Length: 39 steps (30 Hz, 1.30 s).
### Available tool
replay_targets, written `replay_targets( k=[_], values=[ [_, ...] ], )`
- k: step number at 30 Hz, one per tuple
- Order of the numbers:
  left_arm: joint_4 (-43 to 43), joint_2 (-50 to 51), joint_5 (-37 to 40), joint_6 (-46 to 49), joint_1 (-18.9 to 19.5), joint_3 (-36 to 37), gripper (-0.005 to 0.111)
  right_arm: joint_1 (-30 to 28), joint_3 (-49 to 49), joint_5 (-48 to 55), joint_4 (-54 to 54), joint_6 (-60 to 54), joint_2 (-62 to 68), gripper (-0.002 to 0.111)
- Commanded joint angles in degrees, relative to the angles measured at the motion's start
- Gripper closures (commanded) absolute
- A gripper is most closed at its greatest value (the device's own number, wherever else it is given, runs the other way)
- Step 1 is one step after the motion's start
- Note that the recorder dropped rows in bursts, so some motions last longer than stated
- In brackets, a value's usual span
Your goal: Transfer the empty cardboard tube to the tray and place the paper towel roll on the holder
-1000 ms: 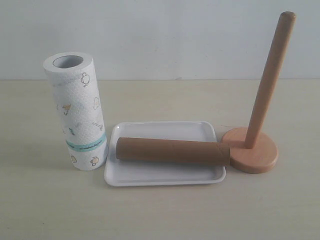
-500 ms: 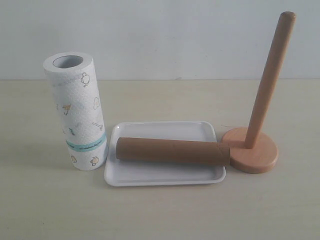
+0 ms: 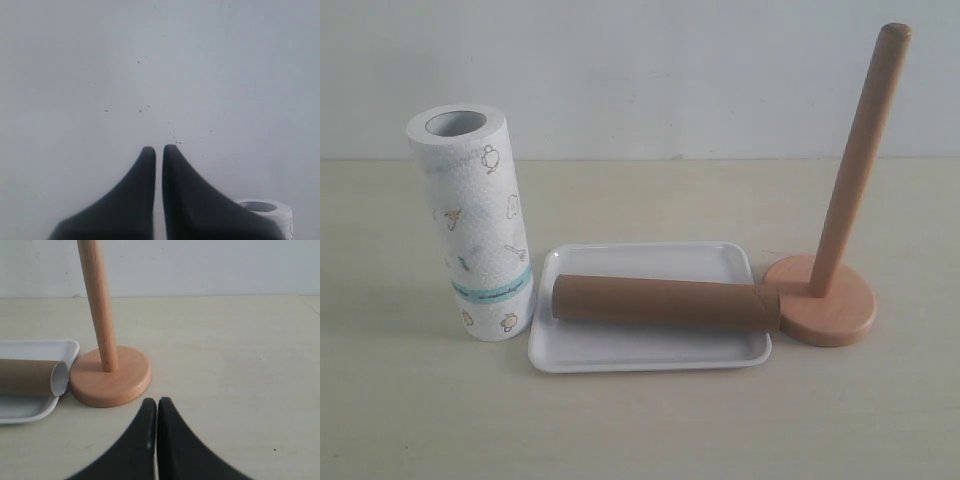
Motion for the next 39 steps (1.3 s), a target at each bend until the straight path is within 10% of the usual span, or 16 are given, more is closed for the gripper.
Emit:
replay_targets(
  k=[1, 22, 39],
  values=[
    [-0.2, 6.2, -4.0, 0.8, -0.5, 0.2, 0.102, -0.3, 0.0, -0.3, -0.5, 0.0, -0.2, 0.109],
    [0.2, 57.1, -33.9, -7.9, -0.5, -0.9, 0.102, -0.3, 0.0, -0.3, -0.5, 0.0, -0.2, 0.109],
    [32.5, 58.0, -24.9, -15.5, -0.5, -4.6, 0.094, -0.3, 0.0, -0.3, -0.5, 0.0, -0.2, 0.109]
  ],
)
